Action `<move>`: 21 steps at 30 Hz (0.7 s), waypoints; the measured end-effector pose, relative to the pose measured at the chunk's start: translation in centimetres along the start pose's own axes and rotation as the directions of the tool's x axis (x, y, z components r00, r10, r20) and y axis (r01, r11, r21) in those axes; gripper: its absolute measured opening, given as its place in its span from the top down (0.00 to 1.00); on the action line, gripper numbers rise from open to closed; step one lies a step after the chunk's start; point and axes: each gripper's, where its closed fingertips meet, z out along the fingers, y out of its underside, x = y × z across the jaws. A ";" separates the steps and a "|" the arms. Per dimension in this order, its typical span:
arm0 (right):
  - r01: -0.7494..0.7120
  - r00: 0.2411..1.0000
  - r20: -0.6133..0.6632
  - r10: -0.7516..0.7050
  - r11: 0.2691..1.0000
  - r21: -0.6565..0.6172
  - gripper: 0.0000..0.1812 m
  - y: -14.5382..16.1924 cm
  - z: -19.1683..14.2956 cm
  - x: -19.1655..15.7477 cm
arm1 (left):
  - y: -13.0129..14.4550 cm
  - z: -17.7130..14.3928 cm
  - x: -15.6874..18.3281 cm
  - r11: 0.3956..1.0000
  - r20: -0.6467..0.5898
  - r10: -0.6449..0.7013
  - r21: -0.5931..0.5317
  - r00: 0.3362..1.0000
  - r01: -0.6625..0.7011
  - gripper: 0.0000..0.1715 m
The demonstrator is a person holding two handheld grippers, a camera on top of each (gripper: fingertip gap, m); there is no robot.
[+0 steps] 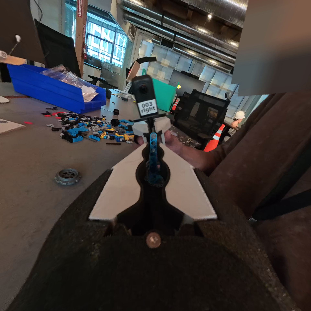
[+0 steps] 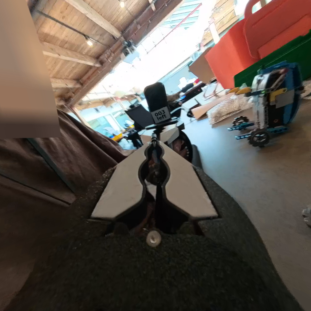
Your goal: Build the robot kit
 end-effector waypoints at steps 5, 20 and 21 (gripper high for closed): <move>0.139 0.984 -0.103 -0.144 0.989 -0.052 0.99 0.2 0.0 0.4 | 0.1 -0.1 -0.4 0.999 -0.009 -0.054 -0.006 0.998 0.054 0.96; 0.102 0.988 -0.109 -0.108 0.993 -0.064 0.99 0.2 0.2 0.5 | 0.0 -0.3 -0.5 0.999 -0.009 -0.053 -0.005 0.999 0.053 0.97; 0.104 0.988 -0.111 -0.111 0.992 -0.071 0.99 0.3 0.3 0.5 | -0.1 -0.4 -0.5 0.998 -0.017 -0.064 0.003 0.998 0.064 0.96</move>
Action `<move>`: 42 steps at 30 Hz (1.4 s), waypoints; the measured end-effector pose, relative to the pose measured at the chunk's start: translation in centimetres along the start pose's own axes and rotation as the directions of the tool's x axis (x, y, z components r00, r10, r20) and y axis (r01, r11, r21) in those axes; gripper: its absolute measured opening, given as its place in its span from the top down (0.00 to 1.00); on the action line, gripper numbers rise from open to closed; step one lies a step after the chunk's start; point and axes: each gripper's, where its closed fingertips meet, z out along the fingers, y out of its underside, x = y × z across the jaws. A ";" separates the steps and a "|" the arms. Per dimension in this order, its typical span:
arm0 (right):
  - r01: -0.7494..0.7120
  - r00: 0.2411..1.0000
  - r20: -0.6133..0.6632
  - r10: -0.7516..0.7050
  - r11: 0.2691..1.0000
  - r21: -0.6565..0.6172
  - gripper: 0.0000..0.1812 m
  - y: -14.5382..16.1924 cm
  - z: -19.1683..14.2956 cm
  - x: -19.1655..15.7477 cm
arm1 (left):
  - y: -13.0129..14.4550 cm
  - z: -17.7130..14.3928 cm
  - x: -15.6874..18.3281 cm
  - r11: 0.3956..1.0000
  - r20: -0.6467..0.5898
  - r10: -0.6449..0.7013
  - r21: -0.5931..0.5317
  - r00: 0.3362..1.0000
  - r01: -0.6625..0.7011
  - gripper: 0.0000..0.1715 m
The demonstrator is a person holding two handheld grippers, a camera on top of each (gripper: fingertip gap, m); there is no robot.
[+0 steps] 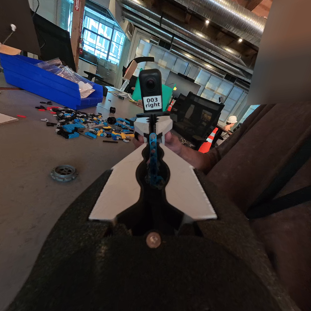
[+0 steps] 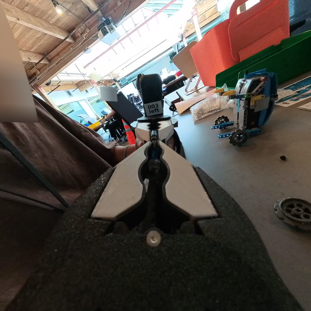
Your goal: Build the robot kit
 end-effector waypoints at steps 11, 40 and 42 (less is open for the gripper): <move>0.039 0.998 -0.040 -0.041 0.998 -0.057 0.98 0.9 0.2 0.4 | -0.1 -0.5 -0.2 1.000 0.000 -0.010 0.001 1.000 0.010 0.92; -0.037 0.809 -0.448 -0.380 0.728 -0.685 0.78 5.2 -4.0 15.2 | -3.3 -5.5 -6.5 0.985 0.287 0.120 0.082 0.950 -0.149 0.96; -0.005 0.799 -0.441 -0.410 0.728 -0.686 0.81 4.7 -3.7 15.2 | -3.5 -5.6 -6.5 0.985 0.271 0.109 0.099 0.956 -0.141 0.96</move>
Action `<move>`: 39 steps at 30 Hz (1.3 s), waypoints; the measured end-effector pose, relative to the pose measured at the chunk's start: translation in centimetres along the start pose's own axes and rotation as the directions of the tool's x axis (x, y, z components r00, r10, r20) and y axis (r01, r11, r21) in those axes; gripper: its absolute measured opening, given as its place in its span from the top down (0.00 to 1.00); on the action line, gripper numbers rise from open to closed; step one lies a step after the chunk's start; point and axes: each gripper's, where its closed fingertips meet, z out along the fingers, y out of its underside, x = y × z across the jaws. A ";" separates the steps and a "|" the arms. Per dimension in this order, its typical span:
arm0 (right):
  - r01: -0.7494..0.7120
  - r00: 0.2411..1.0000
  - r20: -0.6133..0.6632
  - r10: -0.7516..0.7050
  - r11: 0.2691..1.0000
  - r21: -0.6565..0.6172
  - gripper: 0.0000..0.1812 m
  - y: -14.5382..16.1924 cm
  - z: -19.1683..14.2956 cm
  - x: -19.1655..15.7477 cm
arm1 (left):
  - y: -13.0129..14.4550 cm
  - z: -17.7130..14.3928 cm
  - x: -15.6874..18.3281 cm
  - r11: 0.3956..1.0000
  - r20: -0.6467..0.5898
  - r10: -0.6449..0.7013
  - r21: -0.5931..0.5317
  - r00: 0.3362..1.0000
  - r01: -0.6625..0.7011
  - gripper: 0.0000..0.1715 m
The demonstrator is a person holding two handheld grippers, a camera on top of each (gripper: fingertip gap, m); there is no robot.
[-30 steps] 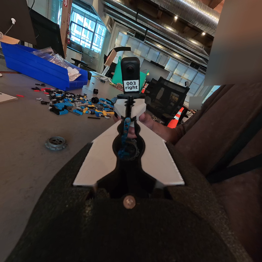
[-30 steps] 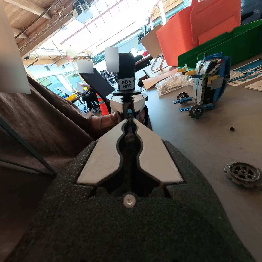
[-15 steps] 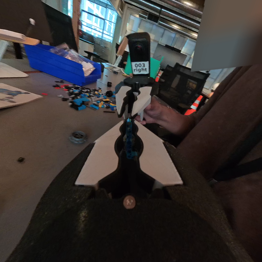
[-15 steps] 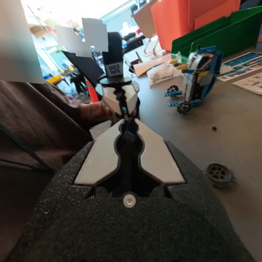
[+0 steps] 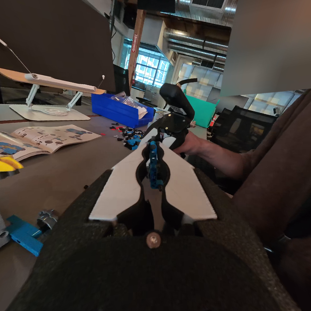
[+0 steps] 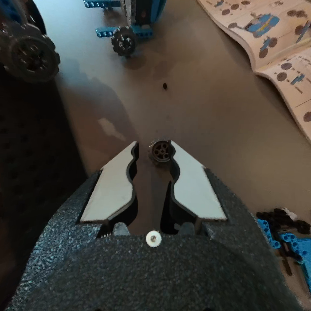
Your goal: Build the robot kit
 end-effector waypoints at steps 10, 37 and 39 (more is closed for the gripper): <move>-0.124 0.877 0.455 -0.153 0.843 0.523 0.88 -11.9 -4.8 -9.1 | -0.2 0.2 1.2 1.000 -0.074 0.020 0.019 0.997 -0.019 0.96; -0.285 0.794 0.601 -0.095 0.815 0.505 0.98 -11.2 -4.9 -10.0 | 0.8 1.0 2.4 0.997 -0.106 0.061 -0.035 0.992 -0.065 0.88; -0.274 0.795 0.598 -0.098 0.822 0.499 0.98 -11.1 -4.7 -10.2 | 0.7 1.0 2.5 0.998 -0.116 0.051 -0.029 0.992 -0.055 0.91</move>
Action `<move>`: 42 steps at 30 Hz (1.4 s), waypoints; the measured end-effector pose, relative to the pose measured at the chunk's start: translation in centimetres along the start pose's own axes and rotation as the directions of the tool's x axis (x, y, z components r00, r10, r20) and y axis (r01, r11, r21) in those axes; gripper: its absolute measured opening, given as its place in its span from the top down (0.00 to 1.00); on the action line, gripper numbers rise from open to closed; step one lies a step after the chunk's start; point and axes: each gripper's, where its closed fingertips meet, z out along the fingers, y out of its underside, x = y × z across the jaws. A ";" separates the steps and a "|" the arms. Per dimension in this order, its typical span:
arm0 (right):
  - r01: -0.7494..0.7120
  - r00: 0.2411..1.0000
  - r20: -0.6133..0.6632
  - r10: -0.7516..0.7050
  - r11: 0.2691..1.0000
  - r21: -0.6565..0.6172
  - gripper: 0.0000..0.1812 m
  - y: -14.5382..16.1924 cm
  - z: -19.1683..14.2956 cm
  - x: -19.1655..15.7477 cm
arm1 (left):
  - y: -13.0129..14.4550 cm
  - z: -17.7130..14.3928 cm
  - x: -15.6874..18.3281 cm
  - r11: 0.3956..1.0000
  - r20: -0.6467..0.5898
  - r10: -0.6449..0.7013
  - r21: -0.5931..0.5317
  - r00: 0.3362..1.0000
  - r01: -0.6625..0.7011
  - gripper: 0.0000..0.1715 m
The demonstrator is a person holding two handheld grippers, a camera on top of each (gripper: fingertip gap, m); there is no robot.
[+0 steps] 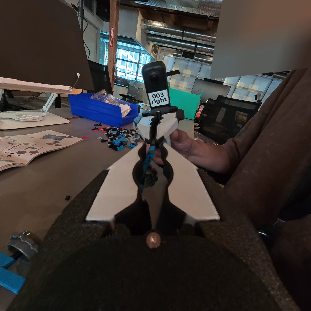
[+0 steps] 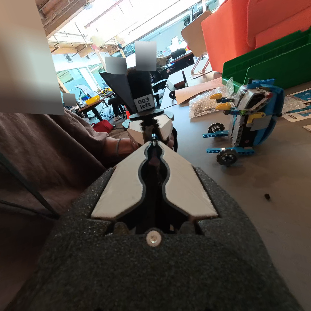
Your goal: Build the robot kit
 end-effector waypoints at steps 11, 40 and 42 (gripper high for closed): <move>-0.051 0.998 0.046 0.051 0.999 -0.014 0.98 0.3 -0.3 -0.5 | 0.4 0.0 0.5 1.000 -0.030 0.002 -0.029 1.000 -0.003 0.97; -0.123 0.922 -0.386 -0.031 0.923 -0.366 0.78 6.4 -6.9 9.9 | 1.5 0.6 -4.2 0.992 0.156 0.068 -0.111 0.985 -0.051 0.96; -0.233 0.962 -0.155 0.226 0.972 -0.029 0.78 1.4 -5.4 7.0 | 0.7 0.5 -3.8 0.997 0.144 0.049 -0.058 0.988 -0.041 0.96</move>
